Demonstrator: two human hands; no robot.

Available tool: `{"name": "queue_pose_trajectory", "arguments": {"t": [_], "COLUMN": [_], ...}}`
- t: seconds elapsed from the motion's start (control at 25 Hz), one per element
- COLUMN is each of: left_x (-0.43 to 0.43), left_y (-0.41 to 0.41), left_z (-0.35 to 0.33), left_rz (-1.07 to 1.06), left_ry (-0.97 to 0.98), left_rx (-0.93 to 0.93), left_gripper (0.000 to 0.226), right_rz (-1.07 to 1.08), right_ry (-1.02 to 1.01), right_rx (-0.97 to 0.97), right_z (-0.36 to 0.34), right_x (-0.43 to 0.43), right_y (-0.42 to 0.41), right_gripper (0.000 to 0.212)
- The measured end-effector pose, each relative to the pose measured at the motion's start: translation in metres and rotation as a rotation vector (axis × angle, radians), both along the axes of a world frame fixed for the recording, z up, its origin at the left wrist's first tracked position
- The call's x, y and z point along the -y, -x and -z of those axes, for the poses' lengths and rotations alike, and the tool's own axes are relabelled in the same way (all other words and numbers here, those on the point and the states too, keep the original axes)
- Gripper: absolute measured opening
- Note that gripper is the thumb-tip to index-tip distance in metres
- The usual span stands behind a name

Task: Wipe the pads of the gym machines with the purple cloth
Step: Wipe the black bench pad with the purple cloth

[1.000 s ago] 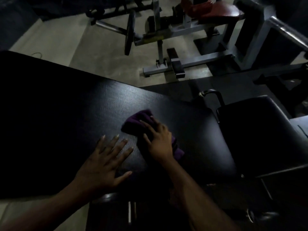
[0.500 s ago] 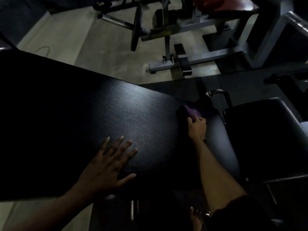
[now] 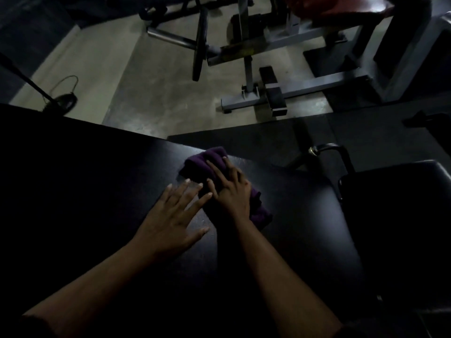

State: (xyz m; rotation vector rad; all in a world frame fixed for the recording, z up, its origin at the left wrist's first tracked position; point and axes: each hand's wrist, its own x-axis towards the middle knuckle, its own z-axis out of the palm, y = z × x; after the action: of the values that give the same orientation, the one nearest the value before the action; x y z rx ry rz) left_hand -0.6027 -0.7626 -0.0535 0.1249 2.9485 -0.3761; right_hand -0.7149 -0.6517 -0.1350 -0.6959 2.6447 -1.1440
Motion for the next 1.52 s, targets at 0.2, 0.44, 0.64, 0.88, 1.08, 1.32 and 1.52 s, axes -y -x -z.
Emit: {"name": "queue_pose_trajectory", "arguments": {"t": [0.2,0.44,0.64,0.88,1.08,1.32,1.52], "left_x": [0.004,0.001,0.001,0.001,-0.002,-0.058,-0.087], "left_y": [0.004,0.002,0.003,0.006,0.003,0.012,0.025], "left_z": [0.022,0.022,0.022,0.024,0.019,0.042,0.083], "left_rz": [0.042,0.067,0.073,0.085,0.044,0.125,0.320], "left_ry": [0.104,0.127,0.139,0.159,0.115,-0.039,-0.003], "left_rx": [0.072,0.007,-0.020,-0.018,-0.015,-0.052,0.041], "left_gripper": [0.069,0.068,0.068,0.067,0.066,0.058,0.061], "right_rz": [0.182,0.375,0.593,0.525,0.264,0.366,0.629], "right_ry": [-0.064,-0.093,-0.120,0.115,-0.114,-0.284,-0.425], "right_rx": [0.064,0.100,0.207,0.257,-0.020,0.070,0.268], "right_z": [0.033,0.072,0.087,0.028,0.011,0.067,0.118], "right_x": [-0.031,-0.065,-0.082,-0.099,-0.075,-0.127,-0.195], "right_y": [0.056,0.101,0.123,0.094,-0.079,-0.041,-0.024], "right_gripper": [0.050,0.043,0.042,0.041,0.050,0.058,0.049]}}
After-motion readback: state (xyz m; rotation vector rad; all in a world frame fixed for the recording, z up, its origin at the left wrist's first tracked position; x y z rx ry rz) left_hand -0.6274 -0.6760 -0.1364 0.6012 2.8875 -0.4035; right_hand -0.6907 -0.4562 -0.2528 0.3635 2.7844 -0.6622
